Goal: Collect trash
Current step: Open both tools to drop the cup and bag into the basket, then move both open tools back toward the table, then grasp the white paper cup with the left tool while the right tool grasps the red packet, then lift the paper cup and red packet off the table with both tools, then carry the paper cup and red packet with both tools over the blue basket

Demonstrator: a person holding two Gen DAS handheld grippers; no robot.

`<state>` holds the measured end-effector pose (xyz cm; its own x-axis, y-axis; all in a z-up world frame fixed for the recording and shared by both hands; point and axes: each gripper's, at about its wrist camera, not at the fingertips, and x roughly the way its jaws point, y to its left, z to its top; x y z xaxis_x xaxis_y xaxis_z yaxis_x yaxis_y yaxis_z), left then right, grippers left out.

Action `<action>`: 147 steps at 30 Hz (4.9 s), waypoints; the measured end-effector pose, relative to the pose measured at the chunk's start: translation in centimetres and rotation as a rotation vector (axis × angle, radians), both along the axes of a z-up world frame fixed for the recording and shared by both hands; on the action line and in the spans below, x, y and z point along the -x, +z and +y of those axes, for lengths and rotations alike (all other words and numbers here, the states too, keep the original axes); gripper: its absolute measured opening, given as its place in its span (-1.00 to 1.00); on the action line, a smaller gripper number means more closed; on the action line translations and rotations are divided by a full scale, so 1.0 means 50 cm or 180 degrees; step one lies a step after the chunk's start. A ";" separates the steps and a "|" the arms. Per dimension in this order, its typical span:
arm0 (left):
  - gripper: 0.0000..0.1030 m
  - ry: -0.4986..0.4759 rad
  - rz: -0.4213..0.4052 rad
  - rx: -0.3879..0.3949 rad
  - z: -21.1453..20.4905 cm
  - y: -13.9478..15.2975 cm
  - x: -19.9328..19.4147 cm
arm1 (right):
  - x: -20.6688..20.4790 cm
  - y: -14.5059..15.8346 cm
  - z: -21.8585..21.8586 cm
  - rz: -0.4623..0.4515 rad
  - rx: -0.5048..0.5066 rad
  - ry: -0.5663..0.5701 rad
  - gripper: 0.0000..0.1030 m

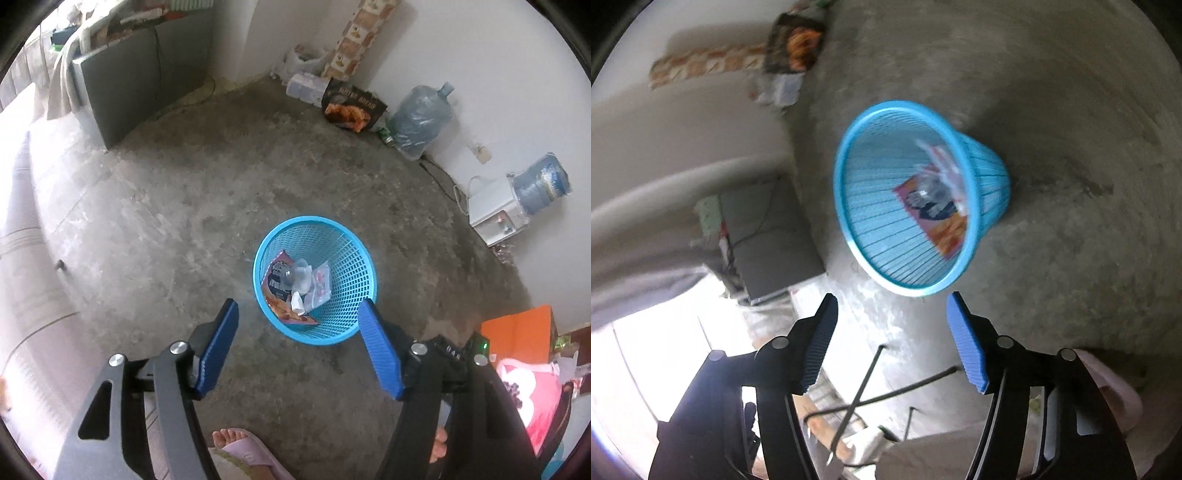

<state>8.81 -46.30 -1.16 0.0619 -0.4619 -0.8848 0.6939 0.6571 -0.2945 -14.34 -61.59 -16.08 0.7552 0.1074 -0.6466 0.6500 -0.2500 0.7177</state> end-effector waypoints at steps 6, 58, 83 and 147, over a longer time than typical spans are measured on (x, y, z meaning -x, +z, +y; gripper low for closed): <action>0.41 0.0095 -0.0235 0.0283 0.123 0.106 0.018 | -0.059 0.122 0.024 -0.0156 0.0431 0.0505 0.28; 0.00 0.3132 0.0566 0.1353 1.157 0.101 -0.658 | -0.977 0.308 0.623 -0.0499 0.1226 0.3683 0.06; -0.83 0.2825 0.0338 0.1340 1.095 0.097 -0.657 | -0.977 0.289 0.615 -0.0443 0.1092 0.3721 -0.95; -0.95 0.0388 0.0304 0.1447 0.401 0.268 -0.046 | -0.201 0.332 0.117 -0.1285 0.0456 0.1357 -0.98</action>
<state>11.13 -26.26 12.23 0.0678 -0.7977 -0.5992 0.5756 0.5218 -0.6296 -4.29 -55.76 0.53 0.8535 0.3875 -0.3483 0.3409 0.0902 0.9358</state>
